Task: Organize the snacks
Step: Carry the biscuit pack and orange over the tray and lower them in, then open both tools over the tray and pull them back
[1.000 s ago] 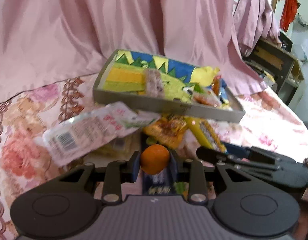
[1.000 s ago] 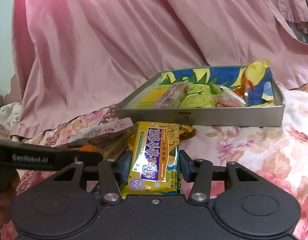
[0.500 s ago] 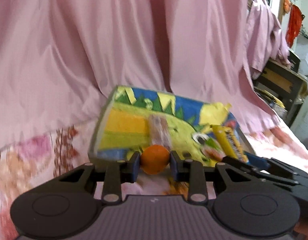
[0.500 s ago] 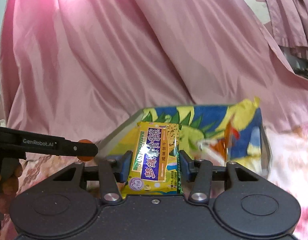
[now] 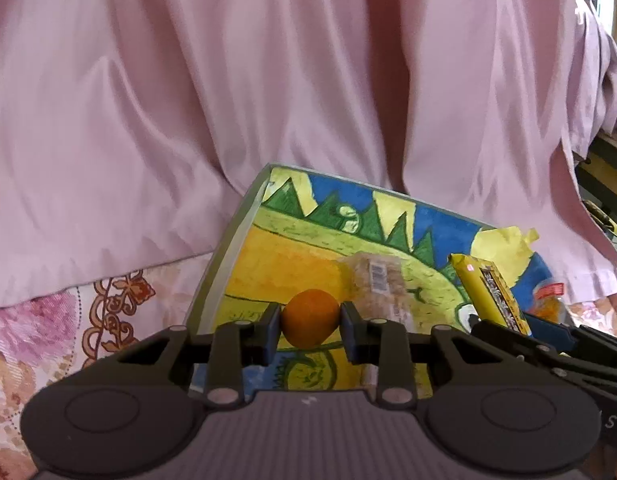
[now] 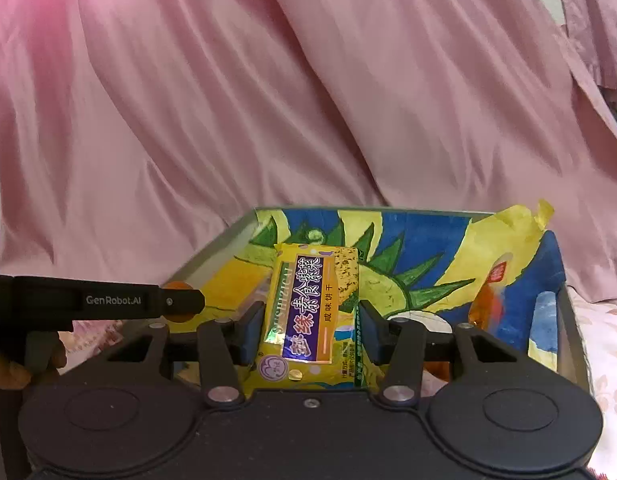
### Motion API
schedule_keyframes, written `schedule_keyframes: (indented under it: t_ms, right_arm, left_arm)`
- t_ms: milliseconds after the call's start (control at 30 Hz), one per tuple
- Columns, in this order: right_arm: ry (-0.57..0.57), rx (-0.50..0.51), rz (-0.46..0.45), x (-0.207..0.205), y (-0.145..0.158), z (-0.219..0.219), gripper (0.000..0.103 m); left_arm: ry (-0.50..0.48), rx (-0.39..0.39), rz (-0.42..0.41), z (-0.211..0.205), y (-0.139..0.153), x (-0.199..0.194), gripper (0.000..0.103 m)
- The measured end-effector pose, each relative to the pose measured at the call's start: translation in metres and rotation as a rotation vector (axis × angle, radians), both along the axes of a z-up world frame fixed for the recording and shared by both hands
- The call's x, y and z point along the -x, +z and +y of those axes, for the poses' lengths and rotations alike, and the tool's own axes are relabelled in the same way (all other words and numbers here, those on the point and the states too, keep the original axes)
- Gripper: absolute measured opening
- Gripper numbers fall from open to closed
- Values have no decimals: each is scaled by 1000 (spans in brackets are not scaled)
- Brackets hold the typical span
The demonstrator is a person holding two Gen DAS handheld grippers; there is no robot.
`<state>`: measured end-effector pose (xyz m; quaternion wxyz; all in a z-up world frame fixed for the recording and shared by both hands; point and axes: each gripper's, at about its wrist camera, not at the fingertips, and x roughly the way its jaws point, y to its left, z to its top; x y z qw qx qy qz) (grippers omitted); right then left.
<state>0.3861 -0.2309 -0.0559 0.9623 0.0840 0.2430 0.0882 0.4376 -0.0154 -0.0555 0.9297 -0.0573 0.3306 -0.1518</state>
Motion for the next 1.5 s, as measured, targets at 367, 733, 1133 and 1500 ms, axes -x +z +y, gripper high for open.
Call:
schedule_keyframes:
  t_ms: [367, 733, 1133, 1500]
  right_arm:
    - [32, 110, 34, -13, -13, 16, 51]
    - [54, 85, 35, -15, -14, 19, 54]
    - [15, 53, -69, 17, 25, 11, 78]
    - [-28, 25, -240, 86, 99, -7, 102]
  left_arm:
    - [-1, -37, 58, -6, -12, -8, 35]
    - [40, -11, 82, 1, -4, -4, 49]
    - [72, 23, 3, 16, 41, 32, 91]
    - [143, 49, -167, 43, 99, 114, 103]
